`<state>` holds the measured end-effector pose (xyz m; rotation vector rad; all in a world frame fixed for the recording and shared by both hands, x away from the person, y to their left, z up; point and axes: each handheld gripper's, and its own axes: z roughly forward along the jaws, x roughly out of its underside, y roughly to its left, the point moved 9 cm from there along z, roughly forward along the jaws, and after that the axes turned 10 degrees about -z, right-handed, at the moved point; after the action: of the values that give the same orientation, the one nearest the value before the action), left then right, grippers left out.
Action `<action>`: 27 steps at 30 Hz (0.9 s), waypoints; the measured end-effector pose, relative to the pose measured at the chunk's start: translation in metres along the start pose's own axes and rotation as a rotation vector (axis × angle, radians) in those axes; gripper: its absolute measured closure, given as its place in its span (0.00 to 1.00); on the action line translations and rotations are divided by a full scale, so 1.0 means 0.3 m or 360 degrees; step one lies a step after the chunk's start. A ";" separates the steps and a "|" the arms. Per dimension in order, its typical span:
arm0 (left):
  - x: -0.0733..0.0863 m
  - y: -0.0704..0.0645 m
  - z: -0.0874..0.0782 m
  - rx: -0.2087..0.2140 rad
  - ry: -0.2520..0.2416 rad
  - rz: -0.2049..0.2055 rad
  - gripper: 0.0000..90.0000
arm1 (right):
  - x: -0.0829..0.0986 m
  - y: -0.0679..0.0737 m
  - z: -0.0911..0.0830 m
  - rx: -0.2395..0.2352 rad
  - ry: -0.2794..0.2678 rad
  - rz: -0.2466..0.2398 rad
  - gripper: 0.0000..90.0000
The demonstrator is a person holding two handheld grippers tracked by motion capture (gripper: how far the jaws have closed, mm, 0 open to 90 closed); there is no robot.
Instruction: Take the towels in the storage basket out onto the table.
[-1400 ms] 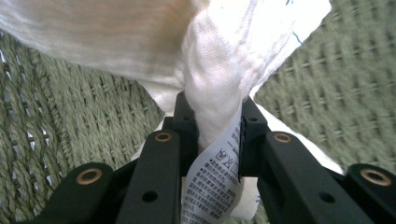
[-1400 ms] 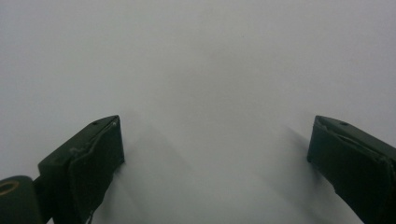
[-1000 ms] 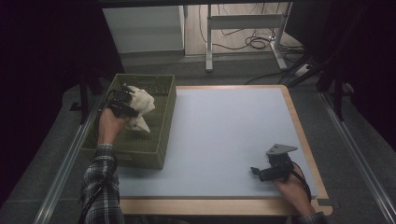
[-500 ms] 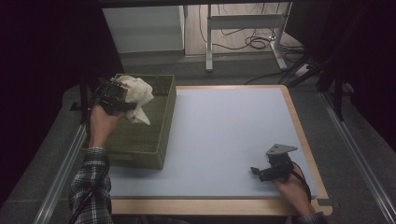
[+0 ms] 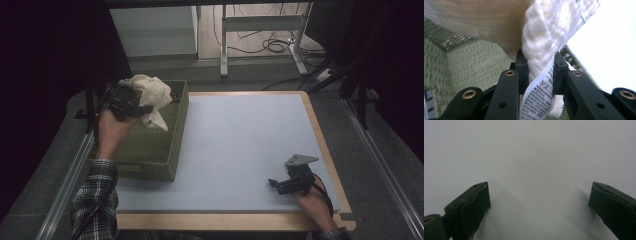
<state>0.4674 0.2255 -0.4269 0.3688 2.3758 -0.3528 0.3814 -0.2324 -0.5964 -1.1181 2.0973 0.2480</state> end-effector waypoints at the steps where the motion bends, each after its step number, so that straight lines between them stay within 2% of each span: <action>1: -0.006 -0.013 0.001 0.0014 -0.0004 0.0010 0.81 | 0.000 0.000 0.000 0.0000 0.0000 0.0000 0.04; 8: -0.037 -0.101 0.018 0.0076 -0.0020 0.0086 0.81 | 0.000 0.000 0.000 0.0000 -0.0001 0.0000 0.04; 9: -0.042 -0.124 0.024 0.0091 -0.0020 0.0104 0.81 | 0.000 0.000 0.000 0.0000 -0.0001 0.0000 0.04; 10: -0.042 -0.124 0.024 0.0091 -0.0020 0.0104 0.81 | 0.000 0.000 0.000 0.0000 -0.0001 0.0000 0.04; 16: -0.050 -0.196 0.054 0.0144 -0.0021 0.0148 0.81 | 0.000 0.000 0.000 0.0000 -0.0001 0.0001 0.04; 27: -0.052 -0.359 0.146 0.0264 0.0009 0.0238 0.80 | 0.000 0.000 0.000 -0.0002 -0.0002 0.0001 0.04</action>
<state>0.4666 0.1084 -0.4319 0.6215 2.3138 -0.4804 0.3813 -0.2322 -0.5963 -1.1177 2.0964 0.2499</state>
